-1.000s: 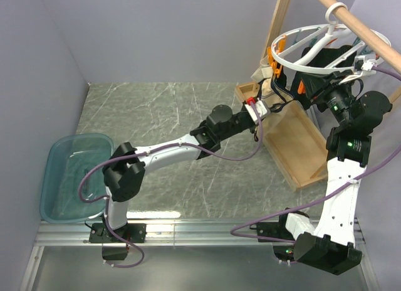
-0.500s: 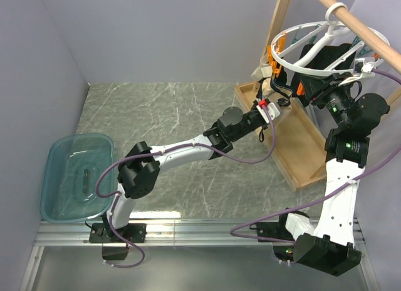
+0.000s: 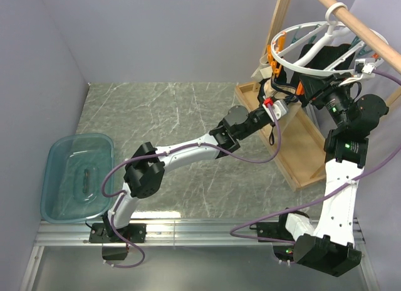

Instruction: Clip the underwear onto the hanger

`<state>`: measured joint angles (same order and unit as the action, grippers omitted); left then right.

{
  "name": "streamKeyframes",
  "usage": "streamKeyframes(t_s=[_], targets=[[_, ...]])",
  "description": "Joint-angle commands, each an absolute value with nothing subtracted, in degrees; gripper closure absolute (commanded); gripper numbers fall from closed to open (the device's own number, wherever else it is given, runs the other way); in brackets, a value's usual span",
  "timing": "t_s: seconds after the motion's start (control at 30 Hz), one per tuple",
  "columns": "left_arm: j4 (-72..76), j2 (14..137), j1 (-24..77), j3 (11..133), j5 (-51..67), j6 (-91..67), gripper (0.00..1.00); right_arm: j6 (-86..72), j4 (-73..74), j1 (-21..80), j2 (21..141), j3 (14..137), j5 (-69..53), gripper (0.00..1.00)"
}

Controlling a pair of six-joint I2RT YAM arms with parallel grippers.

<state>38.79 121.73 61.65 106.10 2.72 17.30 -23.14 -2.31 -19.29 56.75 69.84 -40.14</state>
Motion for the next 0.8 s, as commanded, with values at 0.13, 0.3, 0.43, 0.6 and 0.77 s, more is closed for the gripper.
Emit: streamKeyframes(t_s=[0.13,0.3,0.43,0.6,0.77], targets=[[41.3,123.0,62.4,110.1,4.0,16.7,1.00,-25.0,-2.8,-17.6,54.8,68.2,-45.3,1.00],[41.7,123.3,62.4,110.4,4.4,16.3,1.00,-25.1,-2.8,-17.3,54.8,68.0,-45.5,1.00],[41.7,123.7,62.4,110.9,4.6,15.9,1.00,-24.5,-2.4,-16.9,54.8,67.7,-45.4,1.00],[41.7,123.9,62.4,111.7,4.6,15.6,1.00,-23.7,-1.8,-16.4,54.7,67.3,-45.1,1.00],[41.4,124.0,62.5,112.2,4.8,15.3,1.00,-23.7,-1.8,-16.2,54.6,66.9,-45.2,1.00]])
